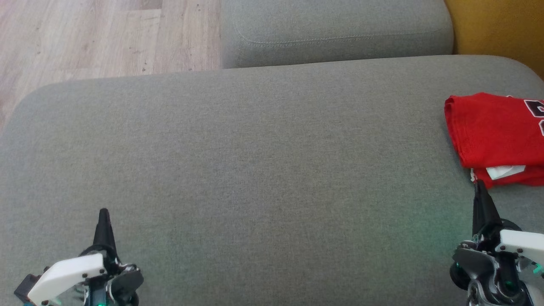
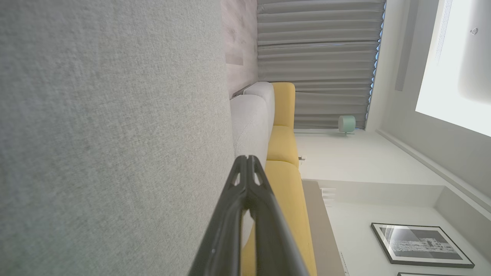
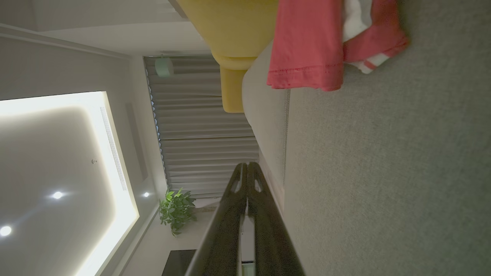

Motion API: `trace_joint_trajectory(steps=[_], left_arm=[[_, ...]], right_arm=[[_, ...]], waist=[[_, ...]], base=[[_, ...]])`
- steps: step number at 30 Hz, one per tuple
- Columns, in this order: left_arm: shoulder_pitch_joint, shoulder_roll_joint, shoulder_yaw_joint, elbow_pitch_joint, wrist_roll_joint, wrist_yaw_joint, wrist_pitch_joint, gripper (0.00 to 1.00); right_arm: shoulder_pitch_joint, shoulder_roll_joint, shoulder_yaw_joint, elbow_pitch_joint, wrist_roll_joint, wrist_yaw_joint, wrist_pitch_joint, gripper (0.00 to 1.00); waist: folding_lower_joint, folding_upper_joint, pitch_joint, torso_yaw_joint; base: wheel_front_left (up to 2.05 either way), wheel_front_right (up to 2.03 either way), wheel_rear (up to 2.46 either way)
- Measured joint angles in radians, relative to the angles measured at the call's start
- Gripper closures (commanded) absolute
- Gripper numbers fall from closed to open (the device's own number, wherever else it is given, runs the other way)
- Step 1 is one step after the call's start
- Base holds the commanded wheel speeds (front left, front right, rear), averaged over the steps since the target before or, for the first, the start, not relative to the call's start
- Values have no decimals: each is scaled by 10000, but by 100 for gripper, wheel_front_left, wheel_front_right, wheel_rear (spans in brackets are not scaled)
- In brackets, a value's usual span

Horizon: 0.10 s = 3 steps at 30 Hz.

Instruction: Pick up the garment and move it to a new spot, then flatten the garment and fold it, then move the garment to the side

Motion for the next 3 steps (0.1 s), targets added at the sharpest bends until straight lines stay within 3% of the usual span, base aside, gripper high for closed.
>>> trace_joint_trajectory(steps=[3], left_arm=[[0, 0, 0, 0, 0, 0, 2, 100]], right_arm=[[0, 2, -2, 0, 0, 0, 0, 100]], waist=[[0, 0, 0, 0]], base=[[0, 0, 0]])
